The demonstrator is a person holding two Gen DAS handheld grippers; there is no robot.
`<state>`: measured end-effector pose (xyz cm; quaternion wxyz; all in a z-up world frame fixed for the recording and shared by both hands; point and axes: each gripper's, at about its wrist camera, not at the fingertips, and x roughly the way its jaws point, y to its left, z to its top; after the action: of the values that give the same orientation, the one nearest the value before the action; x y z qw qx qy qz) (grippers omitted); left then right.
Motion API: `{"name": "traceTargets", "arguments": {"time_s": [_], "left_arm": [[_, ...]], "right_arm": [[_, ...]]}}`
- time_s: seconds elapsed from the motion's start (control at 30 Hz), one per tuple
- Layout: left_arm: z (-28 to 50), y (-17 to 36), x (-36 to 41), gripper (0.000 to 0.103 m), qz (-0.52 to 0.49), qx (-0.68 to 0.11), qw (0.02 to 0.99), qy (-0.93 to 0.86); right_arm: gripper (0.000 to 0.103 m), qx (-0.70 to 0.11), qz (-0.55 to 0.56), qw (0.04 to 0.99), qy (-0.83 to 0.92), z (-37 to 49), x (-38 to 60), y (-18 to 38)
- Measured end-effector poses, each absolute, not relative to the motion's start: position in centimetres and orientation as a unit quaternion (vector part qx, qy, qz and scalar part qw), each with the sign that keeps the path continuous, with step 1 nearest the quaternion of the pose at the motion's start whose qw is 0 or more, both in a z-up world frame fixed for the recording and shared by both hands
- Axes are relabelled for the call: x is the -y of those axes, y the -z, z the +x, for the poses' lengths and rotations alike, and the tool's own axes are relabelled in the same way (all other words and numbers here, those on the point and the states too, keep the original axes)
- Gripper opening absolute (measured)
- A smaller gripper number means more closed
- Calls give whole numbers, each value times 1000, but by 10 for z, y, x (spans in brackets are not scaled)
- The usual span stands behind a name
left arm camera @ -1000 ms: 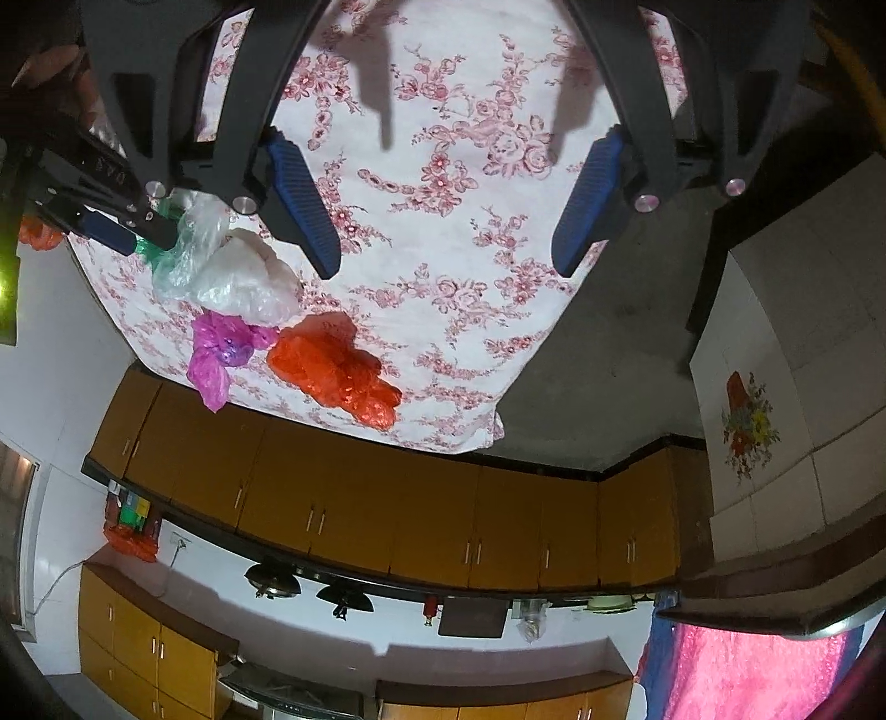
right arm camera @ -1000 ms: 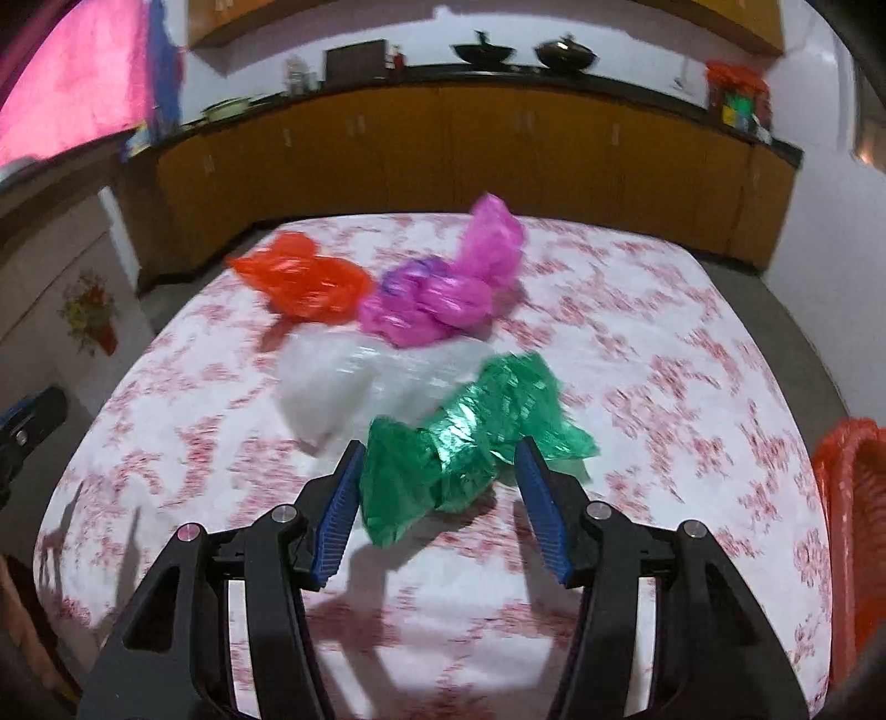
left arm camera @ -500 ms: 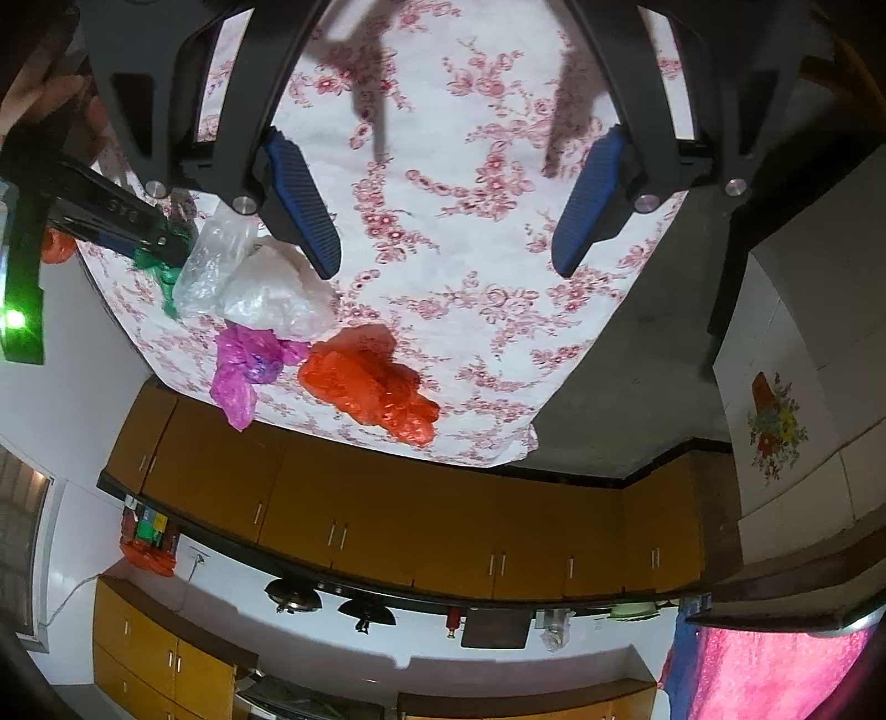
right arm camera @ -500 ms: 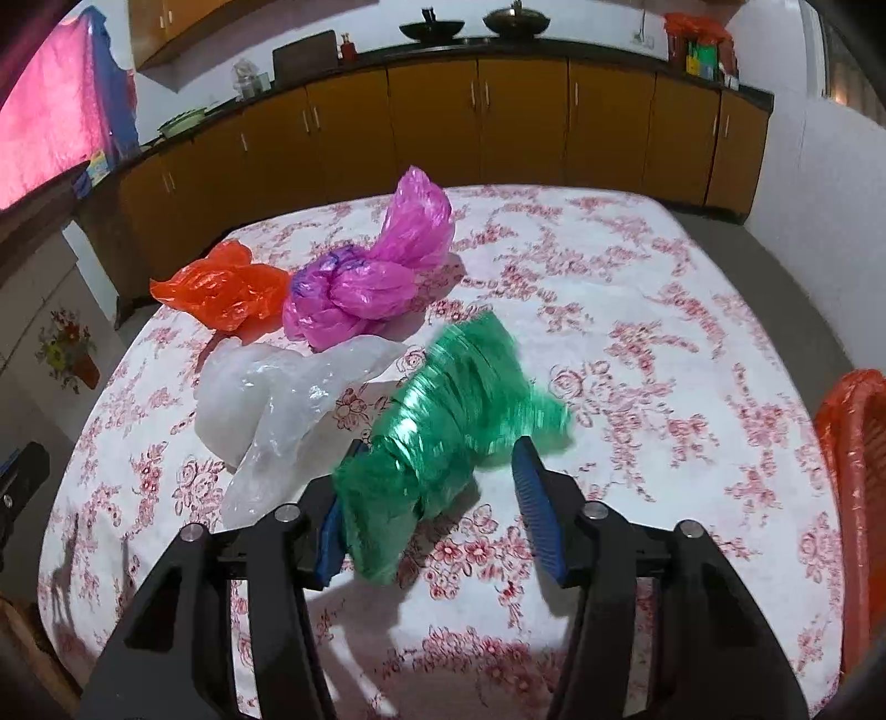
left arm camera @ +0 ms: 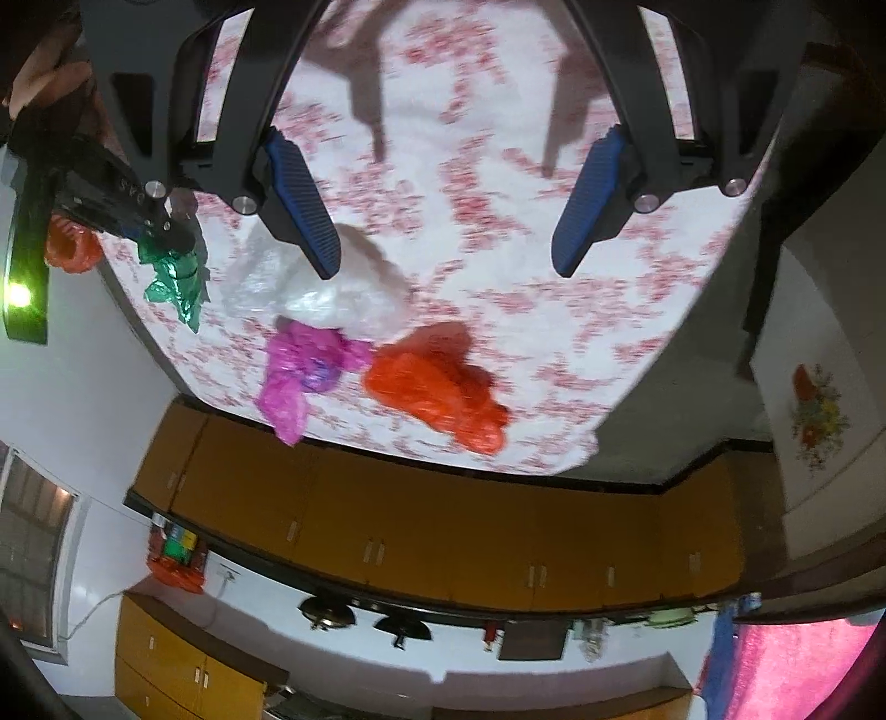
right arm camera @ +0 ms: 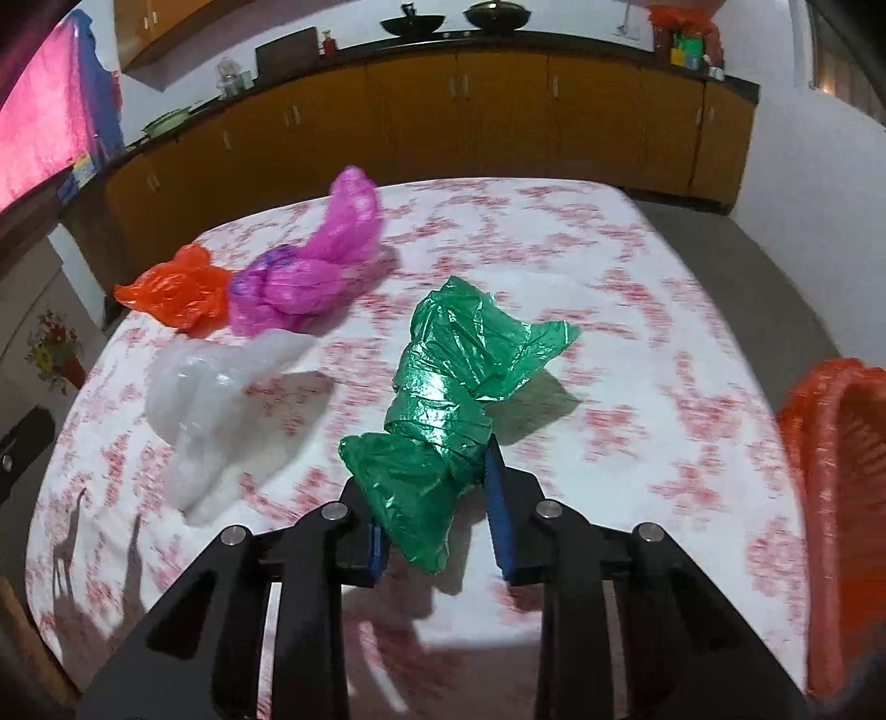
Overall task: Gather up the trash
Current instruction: 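Grasp the green bag with the right tool while the left tool grasps the white bag, then carry the green and white bags toward the red basket with both tools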
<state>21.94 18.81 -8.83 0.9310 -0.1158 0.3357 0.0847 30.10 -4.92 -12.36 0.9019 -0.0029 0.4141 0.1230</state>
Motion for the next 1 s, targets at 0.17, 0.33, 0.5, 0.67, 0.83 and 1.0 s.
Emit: {"name": "traceTargets", "arguments": {"time_s": [0.17,0.33,0.5,0.67,0.83,1.0], "left_arm": [[250,93,-165,84,-121,-351,927,-49],[285,103,-147,91,-128,-377,917,-19],[312,122,-137,93,-108,-408,906,-27],[315,132,-133,74,-101,-414,904,-18],[315,133,-122,45,-85,-415,906,-1],[310,131,-114,32,-73,-410,909,9]], "right_arm": [[29,-409,4,906,-106,291,78,117],[29,-410,12,907,-98,286,94,116],[29,-408,16,908,-99,283,102,114],[29,-405,22,909,-98,283,110,111],[30,-403,25,910,-98,280,114,109],[30,-400,26,911,-97,276,119,106]]}}
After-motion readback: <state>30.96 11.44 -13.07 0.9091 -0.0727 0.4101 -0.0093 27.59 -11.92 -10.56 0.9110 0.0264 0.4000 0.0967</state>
